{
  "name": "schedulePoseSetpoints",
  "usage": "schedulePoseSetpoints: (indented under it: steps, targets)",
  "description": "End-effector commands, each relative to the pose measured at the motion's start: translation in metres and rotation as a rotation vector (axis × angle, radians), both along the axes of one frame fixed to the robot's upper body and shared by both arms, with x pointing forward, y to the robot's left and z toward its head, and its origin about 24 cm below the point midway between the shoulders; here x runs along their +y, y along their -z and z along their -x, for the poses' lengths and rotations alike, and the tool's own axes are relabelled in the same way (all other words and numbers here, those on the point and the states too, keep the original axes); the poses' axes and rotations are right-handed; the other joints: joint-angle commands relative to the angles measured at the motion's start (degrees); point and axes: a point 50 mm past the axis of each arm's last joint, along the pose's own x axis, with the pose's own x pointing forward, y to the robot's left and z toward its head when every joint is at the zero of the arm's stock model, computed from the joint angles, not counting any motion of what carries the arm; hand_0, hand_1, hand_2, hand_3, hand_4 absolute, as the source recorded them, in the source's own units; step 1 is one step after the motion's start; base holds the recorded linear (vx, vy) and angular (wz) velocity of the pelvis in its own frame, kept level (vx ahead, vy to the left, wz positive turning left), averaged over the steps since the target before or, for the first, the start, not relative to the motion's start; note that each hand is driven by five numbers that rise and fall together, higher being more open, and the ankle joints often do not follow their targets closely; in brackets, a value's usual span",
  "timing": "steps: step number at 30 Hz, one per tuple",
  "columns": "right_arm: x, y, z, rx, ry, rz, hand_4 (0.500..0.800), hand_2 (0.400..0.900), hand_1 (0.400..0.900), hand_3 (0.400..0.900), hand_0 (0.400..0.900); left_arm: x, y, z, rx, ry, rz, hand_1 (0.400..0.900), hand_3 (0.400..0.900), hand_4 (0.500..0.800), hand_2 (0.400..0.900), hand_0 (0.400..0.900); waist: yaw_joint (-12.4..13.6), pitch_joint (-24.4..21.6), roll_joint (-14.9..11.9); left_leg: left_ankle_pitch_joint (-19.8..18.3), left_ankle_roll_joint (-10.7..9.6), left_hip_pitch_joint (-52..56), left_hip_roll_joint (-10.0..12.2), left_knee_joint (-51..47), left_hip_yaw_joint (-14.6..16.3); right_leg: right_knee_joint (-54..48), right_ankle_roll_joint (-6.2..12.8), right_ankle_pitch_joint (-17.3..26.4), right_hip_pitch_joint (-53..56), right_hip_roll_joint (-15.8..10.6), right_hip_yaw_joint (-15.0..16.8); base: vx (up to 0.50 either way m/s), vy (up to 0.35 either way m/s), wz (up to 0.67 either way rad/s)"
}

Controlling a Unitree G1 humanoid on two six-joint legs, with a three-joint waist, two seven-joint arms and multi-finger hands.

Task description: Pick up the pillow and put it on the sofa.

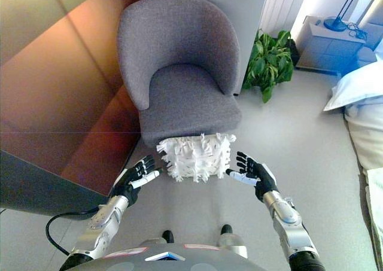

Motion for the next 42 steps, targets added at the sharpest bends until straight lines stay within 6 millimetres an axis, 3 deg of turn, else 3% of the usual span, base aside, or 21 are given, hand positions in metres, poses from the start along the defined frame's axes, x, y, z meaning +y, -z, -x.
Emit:
schedulePoseSetpoints:
  steps: [1,16,31,35,38,39,40,42]
  targets:
    - [0.003,-0.039,-0.037,-0.236,-0.045,0.013,0.8,0.9,0.9,0.9,0.9,0.007,-0.033,-0.031,-0.205,0.017,-0.05,0.9,0.9,0.8,0.9,0.9,-0.2,-1.3,-2.5,-5.3,2.3,-2.0,-2.6,6.0,0.4,1.4,2.32,-1.0,0.5,-1.1,-2.4,0.0,0.0,0.0]
    - [0.007,-0.037,-0.038,-0.228,-0.053,0.003,0.8,0.9,0.9,0.9,0.9,0.005,-0.03,-0.032,-0.19,0.037,-0.044,0.9,0.9,0.8,0.9,0.9,-1.3,-1.1,-2.4,-4.9,1.7,-1.5,-1.9,5.8,1.0,0.9,1.76,-0.9,0.3,-0.2,-1.3,0.0,-0.023,-0.05]
    - [-0.001,-0.037,-0.032,-0.224,-0.023,0.008,0.8,0.9,0.9,0.9,0.9,0.003,-0.03,-0.032,-0.189,0.05,-0.021,0.9,0.9,0.8,0.9,0.9,-2.4,0.0,-1.9,-3.7,0.1,-2.2,0.3,6.2,0.5,1.4,0.33,-2.4,-0.1,2.1,-1.2,0.0,-0.064,0.03]
    - [-0.001,-0.041,-0.036,-0.249,-0.014,-0.004,0.8,0.9,0.9,0.9,0.9,0.004,-0.034,-0.037,-0.206,0.035,-0.01,0.9,0.9,0.8,0.9,0.9,-2.3,1.6,-2.5,-4.3,-0.9,-5.4,2.6,12.8,-0.9,1.7,-1.0,-3.1,-0.6,3.6,-0.2,0.0,-0.157,0.05]
    - [-0.005,-0.043,-0.038,-0.257,0.002,-0.001,0.8,0.9,0.9,0.9,0.9,-0.002,-0.035,-0.039,-0.213,0.059,0.01,0.9,0.9,0.8,0.9,0.9,-1.4,4.5,-2.7,-0.4,-1.2,-12.4,4.3,28.5,-2.9,1.3,-2.9,-3.7,1.0,5.0,0.2,0.01,-0.173,-0.03]
    - [-0.006,-0.041,-0.037,-0.249,0.008,0.006,0.8,0.9,0.9,0.9,0.9,-0.004,-0.036,-0.039,-0.217,0.066,0.018,0.9,0.9,0.8,0.9,0.9,-0.9,5.0,-2.5,0.7,-1.0,-13.7,4.1,31.1,-4.0,1.0,-3.3,-4.1,1.8,5.3,0.0,0.13,-0.076,-0.19]
    - [-0.009,-0.041,-0.037,-0.245,0.016,0.019,0.8,0.9,0.9,0.9,0.9,-0.007,-0.04,-0.042,-0.238,0.068,0.035,0.9,0.9,0.8,0.9,0.9,0.0,5.7,-2.3,1.4,-0.5,-16.5,1.7,32.2,-6.3,0.7,-3.18,-4.5,2.7,5.0,0.3,0.18,0.0,-0.33]
    - [-0.009,-0.042,-0.039,-0.25,0.013,0.02,0.8,0.9,0.9,0.9,0.9,-0.008,-0.041,-0.043,-0.248,0.06,0.047,0.9,0.9,0.8,0.9,0.9,0.7,5.5,-2.3,0.3,-0.1,-19.9,-0.7,30.7,-7.1,0.6,-2.82,-5.3,3.3,4.5,0.7,0.21,0.054,-0.38]
